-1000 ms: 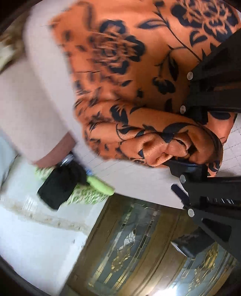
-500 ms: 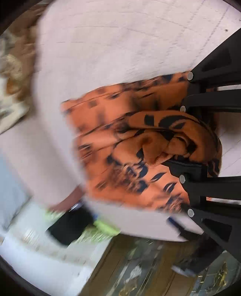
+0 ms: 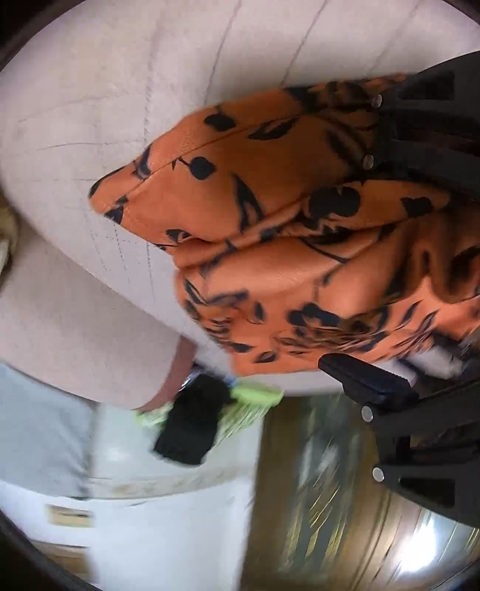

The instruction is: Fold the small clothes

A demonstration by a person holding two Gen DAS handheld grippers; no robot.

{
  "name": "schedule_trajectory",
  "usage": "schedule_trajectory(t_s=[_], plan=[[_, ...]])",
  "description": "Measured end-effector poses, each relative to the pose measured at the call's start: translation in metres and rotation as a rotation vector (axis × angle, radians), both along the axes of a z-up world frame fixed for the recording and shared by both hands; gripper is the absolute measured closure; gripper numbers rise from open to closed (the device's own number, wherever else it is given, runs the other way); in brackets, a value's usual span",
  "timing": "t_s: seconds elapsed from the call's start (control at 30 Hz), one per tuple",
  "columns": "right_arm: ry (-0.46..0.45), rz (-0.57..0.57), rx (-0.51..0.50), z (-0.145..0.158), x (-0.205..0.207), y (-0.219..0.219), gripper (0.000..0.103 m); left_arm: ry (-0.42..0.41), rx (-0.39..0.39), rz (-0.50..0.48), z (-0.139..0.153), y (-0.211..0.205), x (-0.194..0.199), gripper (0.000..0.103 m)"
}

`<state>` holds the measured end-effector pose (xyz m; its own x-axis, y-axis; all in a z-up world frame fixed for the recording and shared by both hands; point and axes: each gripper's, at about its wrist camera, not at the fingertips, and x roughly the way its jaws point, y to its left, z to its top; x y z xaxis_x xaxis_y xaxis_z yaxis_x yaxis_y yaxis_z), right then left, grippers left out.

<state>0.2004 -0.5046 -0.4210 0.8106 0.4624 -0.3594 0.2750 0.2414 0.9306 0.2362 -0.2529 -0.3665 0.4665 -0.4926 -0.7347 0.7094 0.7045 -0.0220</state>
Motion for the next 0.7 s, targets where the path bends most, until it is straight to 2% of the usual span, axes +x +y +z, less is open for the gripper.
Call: schedule_trajectory(t_s=[0.03,0.07,0.1,0.13,0.17,0.23,0.3,0.4,0.47,0.53,0.57,0.6,0.63,0.7], plan=[[-0.014,-0.014,-0.012,0.003,0.001,-0.001,0.037,-0.001,-0.002,-0.001,0.000,0.000,0.000,0.008],[-0.023,-0.036,-0.071,0.011,0.000,0.000,0.050,-0.004,-0.002,-0.001,0.000,0.001,0.001,0.008],[-0.021,-0.046,-0.129,0.019,0.001,0.002,0.076,-0.009,-0.002,0.000,0.001,0.002,0.001,0.008],[-0.017,-0.053,-0.173,0.027,-0.001,0.005,0.081,-0.011,-0.003,-0.005,0.002,0.002,0.002,0.008],[-0.022,-0.062,-0.232,0.040,-0.003,0.010,0.083,-0.009,-0.003,-0.010,0.003,0.002,0.003,0.008],[-0.094,-0.066,-0.351,0.076,-0.013,0.020,0.086,-0.025,-0.018,-0.005,0.007,0.004,0.003,0.008],[-0.147,-0.075,-0.459,0.110,-0.026,0.027,0.087,-0.058,-0.042,-0.012,0.013,0.006,-0.002,0.008],[-0.171,-0.124,-0.591,0.141,-0.057,0.035,0.090,-0.138,-0.041,-0.033,0.019,0.004,-0.014,0.008],[-0.135,-0.177,-0.660,0.143,-0.077,0.030,0.092,-0.159,-0.008,-0.041,0.016,0.000,-0.018,0.006],[0.006,-0.236,-0.721,0.128,-0.094,0.012,0.094,-0.145,0.042,-0.038,0.006,-0.004,-0.017,0.006],[0.088,-0.240,-0.689,0.111,-0.098,-0.003,0.094,-0.123,0.051,-0.044,0.001,-0.006,-0.015,0.006],[0.111,-0.215,-0.618,0.099,-0.098,-0.013,0.094,-0.094,0.047,-0.055,-0.002,-0.008,-0.014,0.006],[0.125,-0.177,-0.472,0.081,-0.097,-0.026,0.094,-0.086,0.048,-0.052,-0.003,-0.008,-0.013,0.005],[0.099,-0.178,-0.343,0.069,-0.095,-0.035,0.090,-0.079,0.051,-0.055,-0.001,-0.008,-0.011,0.005]])
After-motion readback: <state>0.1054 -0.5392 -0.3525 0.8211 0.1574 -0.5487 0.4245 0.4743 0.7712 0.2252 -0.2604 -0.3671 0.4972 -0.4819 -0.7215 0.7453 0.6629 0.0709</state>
